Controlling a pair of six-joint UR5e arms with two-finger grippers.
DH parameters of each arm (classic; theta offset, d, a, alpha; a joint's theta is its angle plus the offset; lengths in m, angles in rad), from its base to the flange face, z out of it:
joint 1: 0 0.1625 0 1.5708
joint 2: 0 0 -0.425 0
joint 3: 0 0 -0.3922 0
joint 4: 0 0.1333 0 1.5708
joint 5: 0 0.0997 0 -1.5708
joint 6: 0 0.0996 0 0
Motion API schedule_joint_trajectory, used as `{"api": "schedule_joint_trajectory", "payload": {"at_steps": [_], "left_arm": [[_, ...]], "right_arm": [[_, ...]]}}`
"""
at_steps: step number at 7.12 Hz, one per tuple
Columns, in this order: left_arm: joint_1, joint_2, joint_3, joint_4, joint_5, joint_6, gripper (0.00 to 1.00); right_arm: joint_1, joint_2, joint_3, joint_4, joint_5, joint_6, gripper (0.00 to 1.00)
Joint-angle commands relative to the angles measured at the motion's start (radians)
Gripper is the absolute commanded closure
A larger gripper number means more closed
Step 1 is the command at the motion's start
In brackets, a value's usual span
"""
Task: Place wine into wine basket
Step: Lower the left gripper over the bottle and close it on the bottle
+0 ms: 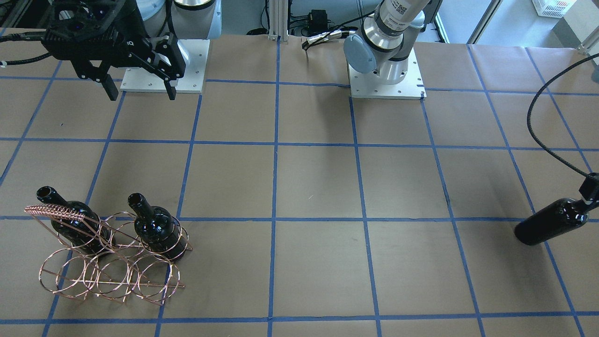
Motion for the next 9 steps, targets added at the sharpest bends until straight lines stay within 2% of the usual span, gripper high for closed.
{"api": "schedule_joint_trajectory", "payload": {"at_steps": [1, 4, 5, 7, 8, 9], "left_arm": [[0.000, 0.001, -0.001, 0.000, -0.001, 0.001, 0.54], [0.000, 0.001, -0.001, 0.000, -0.001, 0.001, 0.58], [0.000, 0.001, -0.001, -0.002, -0.001, 0.001, 0.63], [0.000, 0.004, -0.001, -0.002, -0.001, 0.002, 0.81], [0.000, 0.006, -0.001, -0.002, -0.001, 0.002, 0.82], [-0.003, 0.021, -0.001, -0.011, -0.001, -0.001, 0.93]], "right_arm": [[0.000, 0.000, 0.000, 0.000, 0.000, 0.000, 0.00], [0.000, 0.000, 0.000, 0.000, 0.000, 0.000, 0.00], [0.000, 0.000, 0.000, 0.000, 0.000, 0.000, 0.00], [0.000, 0.000, 0.000, 0.000, 0.000, 0.000, 0.00], [0.000, 0.000, 0.000, 0.000, 0.000, 0.000, 0.00], [0.000, 0.000, 0.000, 0.000, 0.000, 0.000, 0.00]]}}
